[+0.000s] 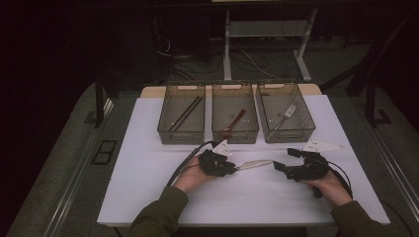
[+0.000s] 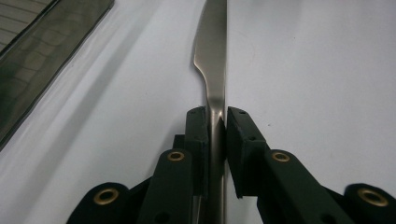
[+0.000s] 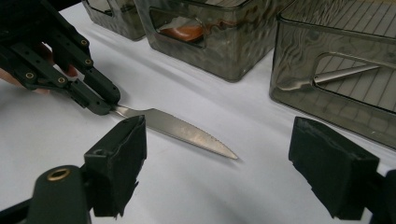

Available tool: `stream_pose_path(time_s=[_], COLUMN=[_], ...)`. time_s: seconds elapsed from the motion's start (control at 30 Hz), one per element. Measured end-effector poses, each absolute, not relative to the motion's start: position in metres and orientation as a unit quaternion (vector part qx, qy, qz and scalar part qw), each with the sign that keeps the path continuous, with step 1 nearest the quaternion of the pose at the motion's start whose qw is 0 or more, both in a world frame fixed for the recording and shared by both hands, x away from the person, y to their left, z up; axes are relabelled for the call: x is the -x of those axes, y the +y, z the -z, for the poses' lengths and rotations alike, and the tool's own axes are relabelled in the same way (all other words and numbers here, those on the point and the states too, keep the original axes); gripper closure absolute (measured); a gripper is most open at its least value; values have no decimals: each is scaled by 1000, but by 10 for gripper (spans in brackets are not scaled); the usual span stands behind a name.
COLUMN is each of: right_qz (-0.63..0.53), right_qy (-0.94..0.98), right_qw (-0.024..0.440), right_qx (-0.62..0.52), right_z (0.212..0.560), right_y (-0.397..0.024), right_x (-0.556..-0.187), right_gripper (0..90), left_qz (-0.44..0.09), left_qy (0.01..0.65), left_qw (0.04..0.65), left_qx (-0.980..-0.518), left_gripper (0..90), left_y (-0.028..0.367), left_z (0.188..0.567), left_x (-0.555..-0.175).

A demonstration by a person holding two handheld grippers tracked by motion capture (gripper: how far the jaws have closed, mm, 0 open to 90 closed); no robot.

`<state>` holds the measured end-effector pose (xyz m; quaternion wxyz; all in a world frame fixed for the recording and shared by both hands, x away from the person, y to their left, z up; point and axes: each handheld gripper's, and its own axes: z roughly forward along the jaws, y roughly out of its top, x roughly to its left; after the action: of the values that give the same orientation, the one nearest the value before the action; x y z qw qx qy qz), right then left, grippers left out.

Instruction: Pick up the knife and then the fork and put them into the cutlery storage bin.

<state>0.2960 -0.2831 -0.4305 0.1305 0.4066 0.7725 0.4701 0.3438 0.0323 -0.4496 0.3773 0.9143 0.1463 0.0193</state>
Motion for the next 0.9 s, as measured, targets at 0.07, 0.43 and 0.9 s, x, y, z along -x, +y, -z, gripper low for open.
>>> stream_pose_path(time_s=[0.07, 0.43, 0.9], right_qz=[-470, -485, -493], right_qy=[772, 755, 762], right_qw=[131, 122, 102], right_qx=[-408, -423, -407], right_z=[430, 429, 418], right_y=[-283, -287, -283], right_x=[-296, -297, -295], right_gripper=[185, 185, 172], left_qz=[-18, -37, -45], left_qy=[148, 129, 152], left_qw=[377, 365, 436], left_qx=[-914, -921, -886], left_gripper=[791, 793, 793], left_y=[32, 33, 46], left_z=[449, 445, 418], left_x=[-344, -341, -337])
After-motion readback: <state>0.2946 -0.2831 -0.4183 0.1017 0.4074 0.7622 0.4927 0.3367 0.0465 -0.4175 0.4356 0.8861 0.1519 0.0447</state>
